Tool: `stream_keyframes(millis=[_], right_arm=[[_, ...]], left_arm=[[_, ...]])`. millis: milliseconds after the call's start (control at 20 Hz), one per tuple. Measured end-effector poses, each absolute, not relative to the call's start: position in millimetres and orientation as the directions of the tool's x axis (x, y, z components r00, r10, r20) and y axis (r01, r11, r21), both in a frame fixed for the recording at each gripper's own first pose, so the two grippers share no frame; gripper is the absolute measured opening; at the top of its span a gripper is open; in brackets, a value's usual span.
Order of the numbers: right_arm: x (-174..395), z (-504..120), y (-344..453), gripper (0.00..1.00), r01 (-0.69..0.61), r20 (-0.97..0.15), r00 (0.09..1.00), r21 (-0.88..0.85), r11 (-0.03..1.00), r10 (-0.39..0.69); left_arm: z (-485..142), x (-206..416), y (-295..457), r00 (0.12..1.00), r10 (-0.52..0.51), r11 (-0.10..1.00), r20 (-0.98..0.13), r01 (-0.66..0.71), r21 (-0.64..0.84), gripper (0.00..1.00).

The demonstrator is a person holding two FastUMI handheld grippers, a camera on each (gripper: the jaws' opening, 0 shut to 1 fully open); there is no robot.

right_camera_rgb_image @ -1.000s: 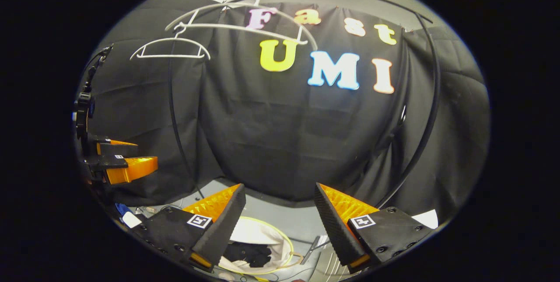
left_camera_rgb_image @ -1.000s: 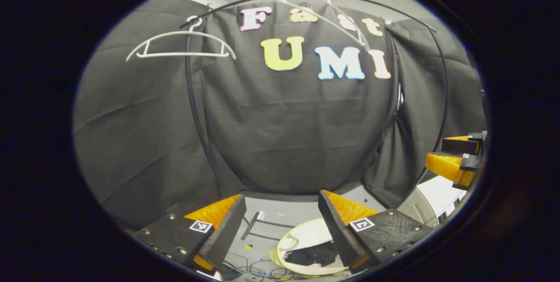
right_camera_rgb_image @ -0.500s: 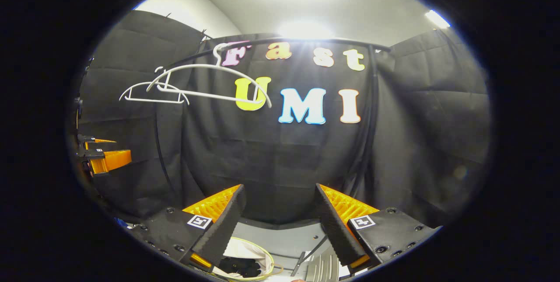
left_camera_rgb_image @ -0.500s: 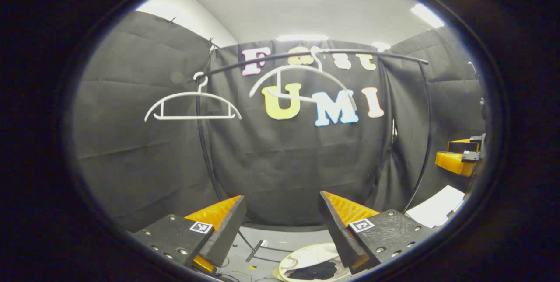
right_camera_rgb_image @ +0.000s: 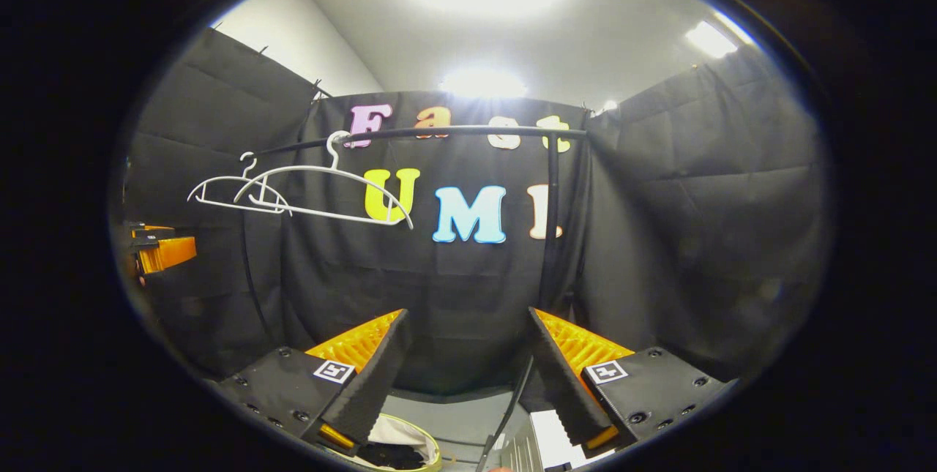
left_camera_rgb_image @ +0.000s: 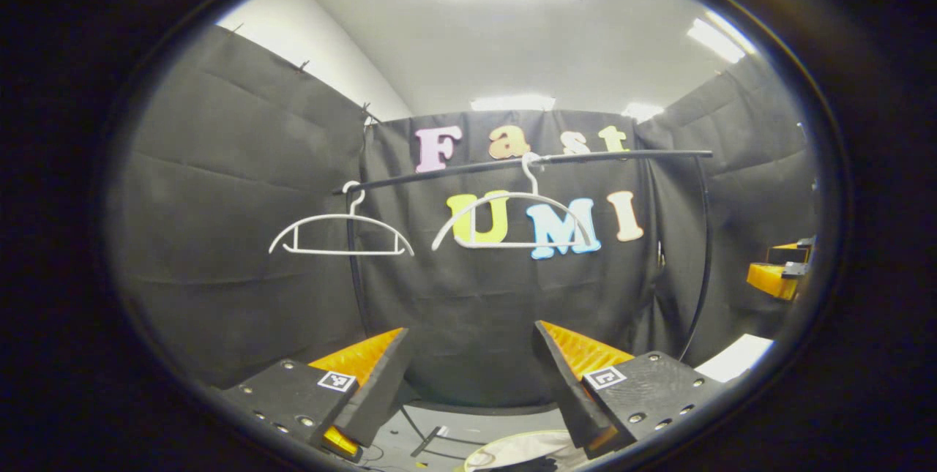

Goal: Grasp the clothes on the hanger with both hands and then place them into the laundry hamper below.

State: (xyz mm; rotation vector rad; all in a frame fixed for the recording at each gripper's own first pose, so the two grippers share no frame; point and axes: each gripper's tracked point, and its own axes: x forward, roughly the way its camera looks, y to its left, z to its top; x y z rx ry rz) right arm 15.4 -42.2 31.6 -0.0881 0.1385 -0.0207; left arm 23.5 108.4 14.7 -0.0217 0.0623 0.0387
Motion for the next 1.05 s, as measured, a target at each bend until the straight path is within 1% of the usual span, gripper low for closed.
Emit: stream_keyframes(millis=[350,500,650,700,750,900,950,1000,1050], right_arm=[[4.1,44.7,-55.8,0.97,0.038,-0.087,0.995,-0.086,0.996,-0.045],[2.4,43.6,-55.5,0.99,0.037,-0.090,0.995,-0.091,0.995,-0.045],[1.5,39.5,-58.4,0.99,0.040,-0.102,0.994,-0.096,0.995,-0.049],[2.6,38.9,-59.4,0.97,0.043,-0.104,0.993,-0.094,0.995,-0.053],[1.7,38.3,-59.1,0.99,0.041,-0.108,0.993,-0.092,0.995,-0.051],[3.4,42.5,-61.6,0.99,0.048,-0.098,0.994,-0.085,0.995,-0.056],[4.2,43.7,-61.4,0.99,0.049,-0.092,0.994,-0.081,0.996,-0.056],[5.9,44.9,-61.6,0.97,0.049,-0.090,0.994,-0.081,0.996,-0.056],[6.8,45.3,-61.6,1.00,0.048,-0.089,0.995,-0.081,0.996,-0.056]], left_arm=[[25.3,7.0,121.3,0.995,0.092,0.995,-0.028,-0.093,-0.041,0.98],[29.2,0.6,123.2,0.995,0.100,0.995,-0.017,-0.100,-0.029,0.98],[29.8,-2.2,117.9,0.995,0.098,0.995,-0.011,-0.098,-0.020,0.98],[30.6,-2.0,118.2,0.995,0.099,0.995,-0.012,-0.099,-0.016,0.98],[31.9,-2.8,118.3,0.995,0.099,0.995,-0.009,-0.100,-0.014,0.98],[34.7,-1.3,119.9,0.995,0.102,0.995,-0.002,-0.102,-0.019,0.98],[35.6,0.5,120.3,0.994,0.107,0.994,0.000,-0.107,-0.018,0.96],[36.9,2.0,120.8,0.994,0.109,0.994,0.002,-0.109,-0.018,0.98],[36.3,4.9,120.1,0.994,0.109,0.994,0.004,-0.109,-0.021,0.98]])
